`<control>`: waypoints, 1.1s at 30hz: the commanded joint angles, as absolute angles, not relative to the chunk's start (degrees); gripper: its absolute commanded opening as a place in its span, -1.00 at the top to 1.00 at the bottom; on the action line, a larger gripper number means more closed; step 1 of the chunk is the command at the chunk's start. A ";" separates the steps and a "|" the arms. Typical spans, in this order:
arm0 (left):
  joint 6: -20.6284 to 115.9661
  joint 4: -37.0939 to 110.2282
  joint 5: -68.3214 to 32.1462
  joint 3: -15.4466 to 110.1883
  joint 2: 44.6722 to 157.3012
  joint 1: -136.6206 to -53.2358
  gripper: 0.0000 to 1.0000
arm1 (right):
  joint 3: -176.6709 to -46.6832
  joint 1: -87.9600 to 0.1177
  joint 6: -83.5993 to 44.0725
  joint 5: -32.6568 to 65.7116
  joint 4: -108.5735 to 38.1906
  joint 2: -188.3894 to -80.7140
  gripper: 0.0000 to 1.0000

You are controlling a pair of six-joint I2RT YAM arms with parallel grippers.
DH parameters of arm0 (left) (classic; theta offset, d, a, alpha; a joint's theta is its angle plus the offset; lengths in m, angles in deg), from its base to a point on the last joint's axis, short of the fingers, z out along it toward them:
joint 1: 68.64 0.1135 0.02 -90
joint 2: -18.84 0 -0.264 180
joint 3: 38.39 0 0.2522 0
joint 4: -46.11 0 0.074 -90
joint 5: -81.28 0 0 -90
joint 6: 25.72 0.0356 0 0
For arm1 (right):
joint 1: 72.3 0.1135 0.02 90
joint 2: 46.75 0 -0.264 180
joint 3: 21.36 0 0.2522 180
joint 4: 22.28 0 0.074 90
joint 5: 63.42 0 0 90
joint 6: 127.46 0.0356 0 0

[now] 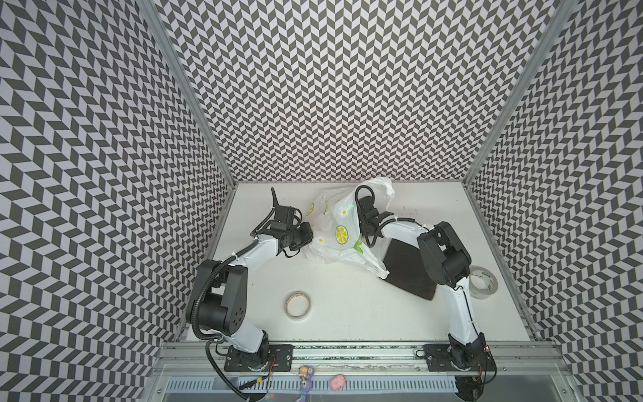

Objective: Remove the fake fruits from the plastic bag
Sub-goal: 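Push the right gripper deeper toward the fruits while the left gripper holds the bag open, then grasp the yellow lemon with the right gripper and carry it onto the black mat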

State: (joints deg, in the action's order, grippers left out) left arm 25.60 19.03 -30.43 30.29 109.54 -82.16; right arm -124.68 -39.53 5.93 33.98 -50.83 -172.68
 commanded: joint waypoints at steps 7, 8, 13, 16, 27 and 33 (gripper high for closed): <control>23.90 21.71 -27.79 29.01 108.82 -81.91 1.00 | -112.10 -38.83 1.85 28.32 -43.08 -157.93 0.45; 23.55 22.33 -27.79 28.78 108.80 -81.91 1.00 | -110.60 -38.73 1.04 28.29 -42.12 -156.30 0.45; 22.49 24.02 -27.61 28.72 109.52 -81.84 1.00 | -105.71 -38.73 -1.48 29.52 -41.74 -149.64 0.45; 21.52 24.14 -27.96 29.28 110.07 -81.81 1.00 | -104.23 -38.73 -2.37 30.15 -44.55 -146.44 0.45; 21.41 24.67 -28.09 28.30 109.46 -80.99 1.00 | -94.51 -38.81 -4.35 34.11 -60.68 -127.02 0.44; 22.47 24.03 -29.71 28.03 108.95 -80.48 1.00 | -87.50 -39.25 -0.29 39.43 -71.64 -116.02 0.42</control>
